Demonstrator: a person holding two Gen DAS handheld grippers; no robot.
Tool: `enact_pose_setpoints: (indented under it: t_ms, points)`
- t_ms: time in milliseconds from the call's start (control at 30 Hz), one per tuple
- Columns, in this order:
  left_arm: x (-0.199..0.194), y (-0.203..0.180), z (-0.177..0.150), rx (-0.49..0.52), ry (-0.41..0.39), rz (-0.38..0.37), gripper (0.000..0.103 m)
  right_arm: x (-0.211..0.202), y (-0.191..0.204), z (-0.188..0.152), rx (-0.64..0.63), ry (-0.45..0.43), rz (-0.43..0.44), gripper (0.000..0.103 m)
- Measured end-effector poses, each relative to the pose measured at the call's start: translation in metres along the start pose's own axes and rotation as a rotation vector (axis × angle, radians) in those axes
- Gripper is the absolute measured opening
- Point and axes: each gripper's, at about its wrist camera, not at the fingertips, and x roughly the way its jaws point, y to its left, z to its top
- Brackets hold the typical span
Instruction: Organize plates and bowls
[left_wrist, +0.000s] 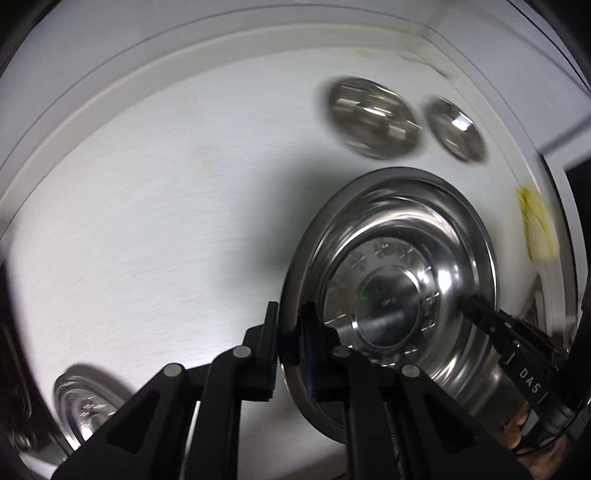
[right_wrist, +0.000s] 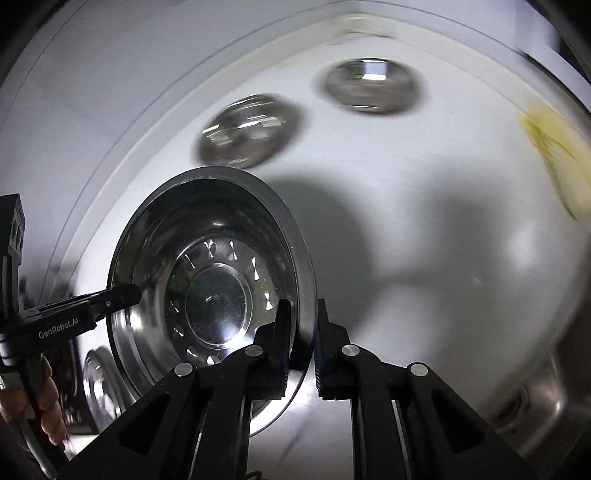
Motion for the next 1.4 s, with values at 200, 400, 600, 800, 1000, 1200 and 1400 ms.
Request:
enact_pose_setpoints:
  t_ms: [200,400,600,800,1000,1200,1400]
  points:
    - [-0.006,0.101,-0.010,-0.199,-0.007,0.038,0.011,0.049,0.093,0.016,-0.185,0.085,0.053,0.010]
    - [0.001,0.182,-0.018,-0.342,0.003,0.076,0.013,0.088,0.167,0.021,-0.337,0.143,0.060,0.011]
    - [0.021,0.225,-0.024,-0.420,0.032,0.080,0.013,0.125,0.203,0.015,-0.403,0.202,0.037,0.011]
    - [0.028,0.244,-0.030,-0.448,0.030,0.048,0.014,0.132,0.212,0.013,-0.402,0.200,0.040,0.016]
    - [-0.015,0.264,-0.030,-0.475,-0.068,0.068,0.023,0.095,0.193,0.027,-0.395,0.101,0.037,0.057]
    - [-0.057,0.215,0.014,-0.379,-0.149,-0.053,0.044,0.037,0.127,0.059,-0.287,-0.042,0.017,0.060]
    - [-0.029,0.107,0.095,-0.175,-0.067,-0.188,0.049,0.002,0.022,0.105,-0.047,-0.153,-0.067,0.064]
